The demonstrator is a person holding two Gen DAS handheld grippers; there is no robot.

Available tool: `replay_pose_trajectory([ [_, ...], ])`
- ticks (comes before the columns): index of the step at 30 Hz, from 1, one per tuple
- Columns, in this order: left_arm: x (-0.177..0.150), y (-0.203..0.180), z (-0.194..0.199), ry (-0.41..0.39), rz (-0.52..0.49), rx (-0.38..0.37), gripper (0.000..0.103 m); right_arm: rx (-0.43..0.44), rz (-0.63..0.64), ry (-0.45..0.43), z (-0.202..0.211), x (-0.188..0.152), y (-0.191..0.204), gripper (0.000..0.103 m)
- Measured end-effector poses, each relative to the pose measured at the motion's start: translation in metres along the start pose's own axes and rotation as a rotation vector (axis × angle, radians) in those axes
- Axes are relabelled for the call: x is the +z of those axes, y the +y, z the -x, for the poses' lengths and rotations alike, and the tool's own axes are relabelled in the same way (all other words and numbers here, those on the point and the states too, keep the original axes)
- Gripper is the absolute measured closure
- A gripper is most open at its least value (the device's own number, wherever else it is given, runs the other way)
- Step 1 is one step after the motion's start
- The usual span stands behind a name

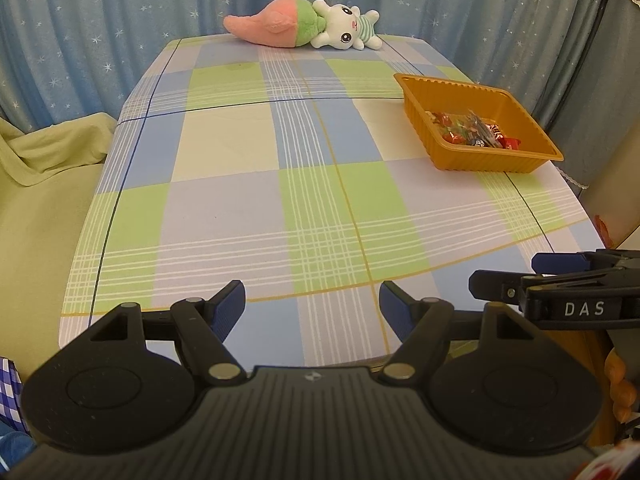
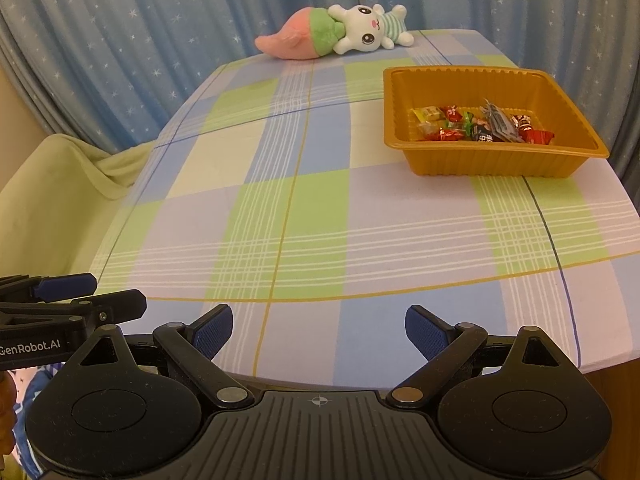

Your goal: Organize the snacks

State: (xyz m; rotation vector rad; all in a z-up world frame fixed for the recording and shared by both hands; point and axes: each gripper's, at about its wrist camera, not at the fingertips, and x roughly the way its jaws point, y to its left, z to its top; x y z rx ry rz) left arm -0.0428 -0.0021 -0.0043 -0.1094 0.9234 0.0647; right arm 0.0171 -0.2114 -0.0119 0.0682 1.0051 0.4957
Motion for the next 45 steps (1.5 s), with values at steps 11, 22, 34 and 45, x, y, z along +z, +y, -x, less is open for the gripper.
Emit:
replay_pose_trajectory([
  [11,0.0011,0.0011,0.0003,-0.002,0.003,-0.001,0.031,0.0,0.003,0.0,0.0004,0.0018,0.0007,0.01],
  [22,0.0009,0.0037,0.0014,-0.004,0.008,-0.001,0.031,-0.001,0.002,0.0,-0.0003,0.0015,0.0018,0.01],
  [34,-0.0008,0.0075,0.0033,-0.005,0.013,0.0,0.03,0.0,0.006,0.0,-0.0011,0.0017,0.0043,0.01],
  [45,0.0001,0.0075,0.0033,-0.005,0.012,-0.003,0.03,-0.002,0.005,0.001,-0.0024,0.0014,0.0057,0.01],
])
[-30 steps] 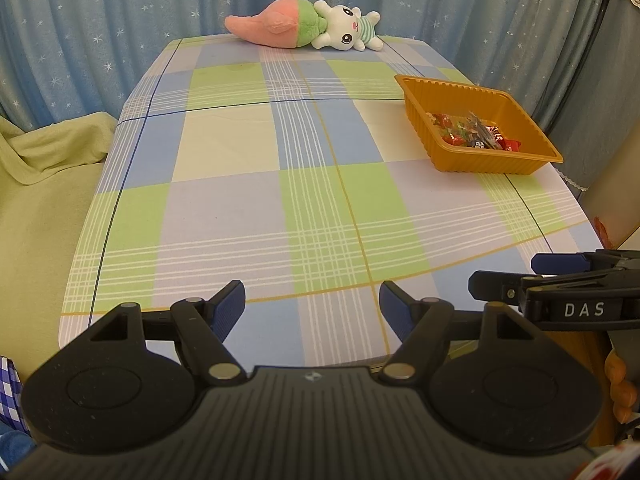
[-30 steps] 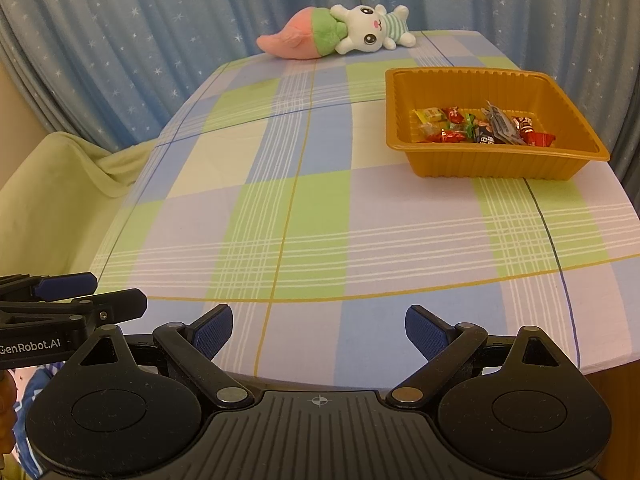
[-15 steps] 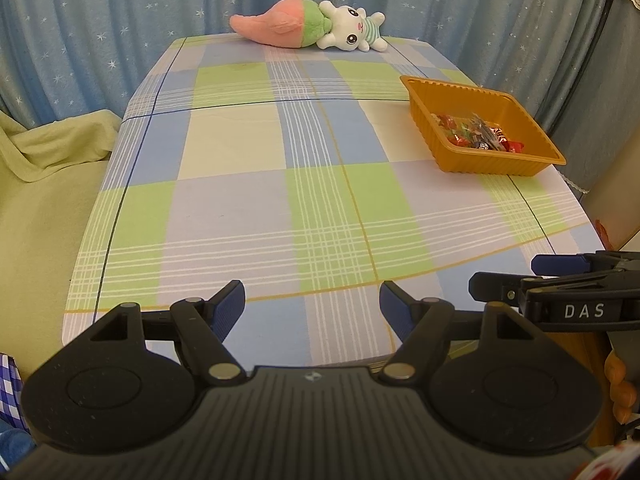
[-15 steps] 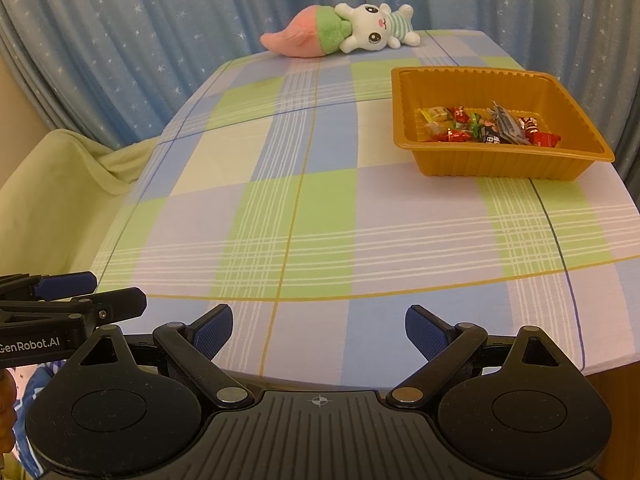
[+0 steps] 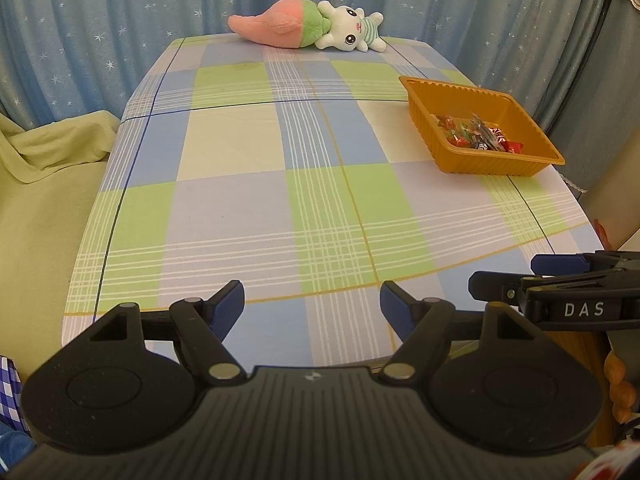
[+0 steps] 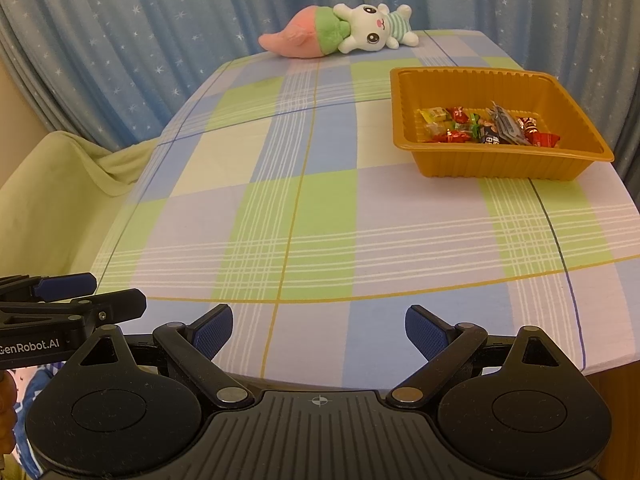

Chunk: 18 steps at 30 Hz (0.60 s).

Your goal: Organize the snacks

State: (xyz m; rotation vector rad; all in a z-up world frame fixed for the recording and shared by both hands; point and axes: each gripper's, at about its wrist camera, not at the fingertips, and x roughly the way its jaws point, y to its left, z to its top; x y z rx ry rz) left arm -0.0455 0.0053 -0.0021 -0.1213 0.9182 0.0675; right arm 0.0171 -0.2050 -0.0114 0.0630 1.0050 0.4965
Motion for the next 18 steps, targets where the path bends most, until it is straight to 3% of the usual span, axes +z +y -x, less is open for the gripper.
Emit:
replay_pose_trajectory([
  [18,0.0037,-0.0002,-0.0072,0.01,-0.011,-0.029,0.028,-0.015,-0.014,0.003,0.0006,0.0005,-0.0005,0.01],
])
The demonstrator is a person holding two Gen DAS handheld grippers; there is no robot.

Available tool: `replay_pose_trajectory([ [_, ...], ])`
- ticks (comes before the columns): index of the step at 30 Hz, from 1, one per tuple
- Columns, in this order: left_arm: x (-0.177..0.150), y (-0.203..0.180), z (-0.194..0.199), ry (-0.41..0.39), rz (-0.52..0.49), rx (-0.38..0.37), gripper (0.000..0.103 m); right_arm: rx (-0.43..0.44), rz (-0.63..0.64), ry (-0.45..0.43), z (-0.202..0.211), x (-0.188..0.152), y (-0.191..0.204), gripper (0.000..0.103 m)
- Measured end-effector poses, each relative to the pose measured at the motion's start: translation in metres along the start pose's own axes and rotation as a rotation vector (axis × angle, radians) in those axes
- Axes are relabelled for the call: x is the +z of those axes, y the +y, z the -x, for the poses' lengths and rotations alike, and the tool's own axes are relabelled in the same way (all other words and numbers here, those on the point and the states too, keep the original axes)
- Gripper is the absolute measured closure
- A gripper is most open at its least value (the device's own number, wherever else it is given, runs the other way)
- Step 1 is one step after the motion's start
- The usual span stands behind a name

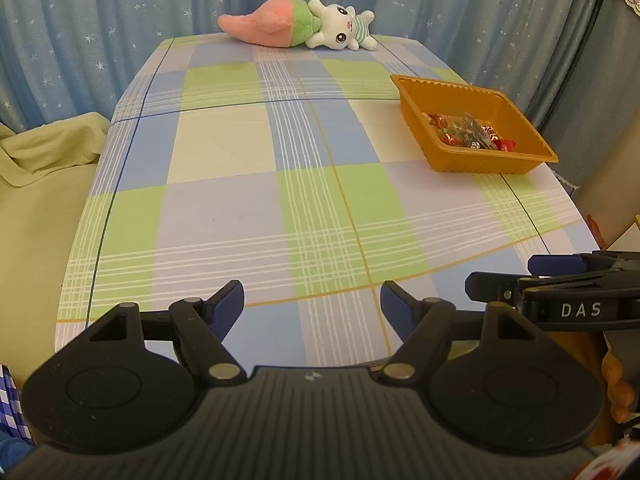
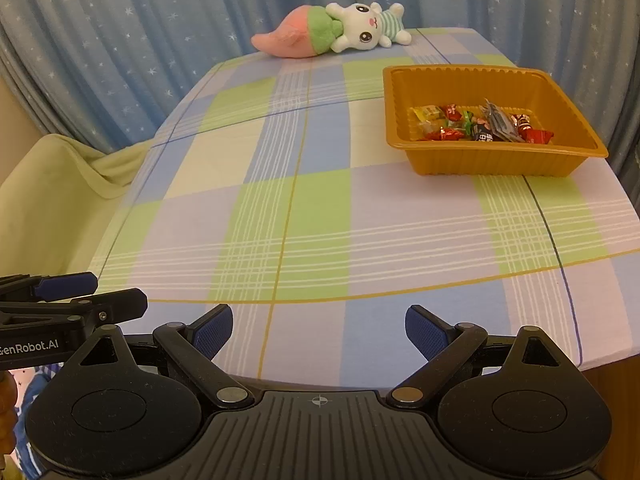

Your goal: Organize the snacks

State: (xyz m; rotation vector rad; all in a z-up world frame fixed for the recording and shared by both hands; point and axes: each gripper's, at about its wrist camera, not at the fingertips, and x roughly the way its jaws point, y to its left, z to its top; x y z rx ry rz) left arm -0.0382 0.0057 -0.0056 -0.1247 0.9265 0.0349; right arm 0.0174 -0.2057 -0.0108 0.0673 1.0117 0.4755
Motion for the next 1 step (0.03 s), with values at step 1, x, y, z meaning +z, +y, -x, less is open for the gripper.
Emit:
replay_pose_trajectory([
  [1,0.0,0.0006,-0.0014,0.007,0.004,-0.002,0.026,-0.001,-0.002,0.002,-0.0008,0.0,0.0,0.01],
])
